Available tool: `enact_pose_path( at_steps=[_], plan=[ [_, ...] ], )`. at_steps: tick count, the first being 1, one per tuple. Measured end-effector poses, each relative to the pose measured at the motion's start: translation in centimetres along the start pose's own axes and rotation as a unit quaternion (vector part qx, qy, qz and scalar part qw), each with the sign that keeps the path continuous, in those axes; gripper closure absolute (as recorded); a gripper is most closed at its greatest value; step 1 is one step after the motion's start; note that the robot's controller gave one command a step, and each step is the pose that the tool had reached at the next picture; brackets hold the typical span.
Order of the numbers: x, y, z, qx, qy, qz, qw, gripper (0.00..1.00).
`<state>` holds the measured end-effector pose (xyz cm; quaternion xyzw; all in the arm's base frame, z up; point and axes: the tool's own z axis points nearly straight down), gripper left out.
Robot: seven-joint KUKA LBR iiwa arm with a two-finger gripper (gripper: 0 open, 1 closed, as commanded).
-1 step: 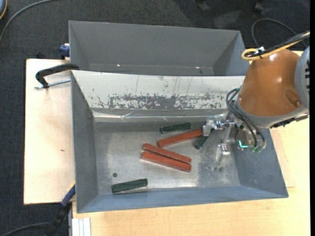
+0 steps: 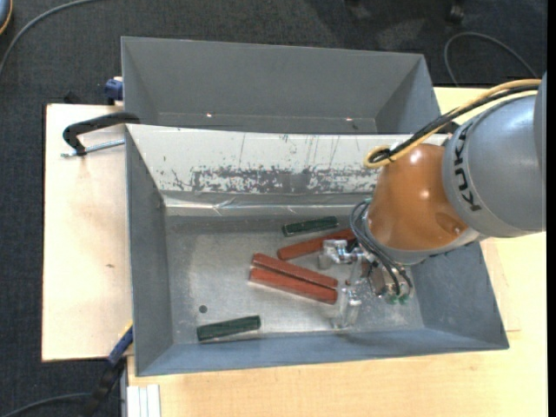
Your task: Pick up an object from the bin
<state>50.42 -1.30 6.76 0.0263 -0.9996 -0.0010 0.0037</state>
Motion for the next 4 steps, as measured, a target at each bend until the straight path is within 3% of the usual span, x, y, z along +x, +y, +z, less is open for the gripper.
enact_pose_path(
  at_steps=[1,2,3,4],
  plan=[
    [-2.7,6.7,-0.3,-0.001,-0.0074,-0.021,0.9997,0.00],
    [-2.6,6.2,-0.3,0.001,-0.0064,-0.018,0.9998,1.00],
    [-7.3,9.6,-13.3,0.000,-0.0119,-0.059,0.9982,1.00],
    [-8.9,5.1,-20.9,0.002,-0.0121,-0.063,0.9979,1.00]
  ],
)
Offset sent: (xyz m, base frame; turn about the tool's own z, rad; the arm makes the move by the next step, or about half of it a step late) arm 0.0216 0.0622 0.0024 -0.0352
